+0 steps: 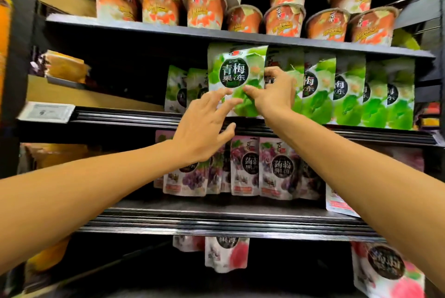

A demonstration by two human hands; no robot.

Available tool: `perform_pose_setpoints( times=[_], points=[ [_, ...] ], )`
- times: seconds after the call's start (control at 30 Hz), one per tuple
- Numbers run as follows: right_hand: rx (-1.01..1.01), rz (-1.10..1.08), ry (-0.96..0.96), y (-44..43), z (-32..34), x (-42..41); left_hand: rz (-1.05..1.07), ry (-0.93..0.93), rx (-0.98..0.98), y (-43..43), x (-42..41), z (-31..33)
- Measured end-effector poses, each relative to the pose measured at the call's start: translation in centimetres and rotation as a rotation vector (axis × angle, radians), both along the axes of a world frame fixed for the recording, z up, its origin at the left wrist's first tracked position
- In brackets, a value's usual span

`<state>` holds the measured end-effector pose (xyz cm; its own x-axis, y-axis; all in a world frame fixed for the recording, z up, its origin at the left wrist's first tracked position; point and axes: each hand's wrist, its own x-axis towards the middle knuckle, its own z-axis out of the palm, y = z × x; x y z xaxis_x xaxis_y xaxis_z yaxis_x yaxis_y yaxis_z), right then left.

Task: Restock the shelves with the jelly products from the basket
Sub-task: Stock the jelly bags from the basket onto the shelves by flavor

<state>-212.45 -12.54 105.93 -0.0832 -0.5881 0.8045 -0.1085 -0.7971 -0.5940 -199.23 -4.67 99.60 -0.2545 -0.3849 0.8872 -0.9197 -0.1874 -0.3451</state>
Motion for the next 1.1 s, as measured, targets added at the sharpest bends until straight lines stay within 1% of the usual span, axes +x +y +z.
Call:
perform_pose_setpoints(
  times=[0.2,0.3,0.43,0.53,0.6,0.83,1.0,1.1],
  points=[
    [0.018,0.074,0.071,-0.6,-0.2,-0.2,0.005,-0.002,0.038,-0.3,0.6,-0.8],
    [-0.015,0.011,0.151,-0.9,-0.4,-0.7,0.004,0.008,0.040,-0.3,0.5,-0.8],
    [-0.038,-0.054,0.211,-1.4,-1.0,-1.9,0.000,0.018,0.062,-0.5,0.5,-0.6],
    [-0.024,-0.182,0.268,-1.5,-1.7,-2.4,-0.001,0.015,0.063,-0.6,0.4,-0.6],
    [-0.024,-0.239,0.261,-1.4,-2.1,-2.5,-0.001,0.015,0.060,-0.8,0.4,-0.6],
    [-0.037,-0.312,0.285,-1.6,-2.7,-2.7,0.029,0.027,0.068,-1.3,0.0,-1.0],
    [-0.089,-0.296,0.237,-1.5,-3.3,-3.3,-0.032,0.072,0.043,-0.9,-0.1,-0.8],
    [-0.125,-0.273,0.183,-1.1,-3.9,-3.8,-0.139,0.103,0.017,-0.4,-0.4,-1.2]
  ],
)
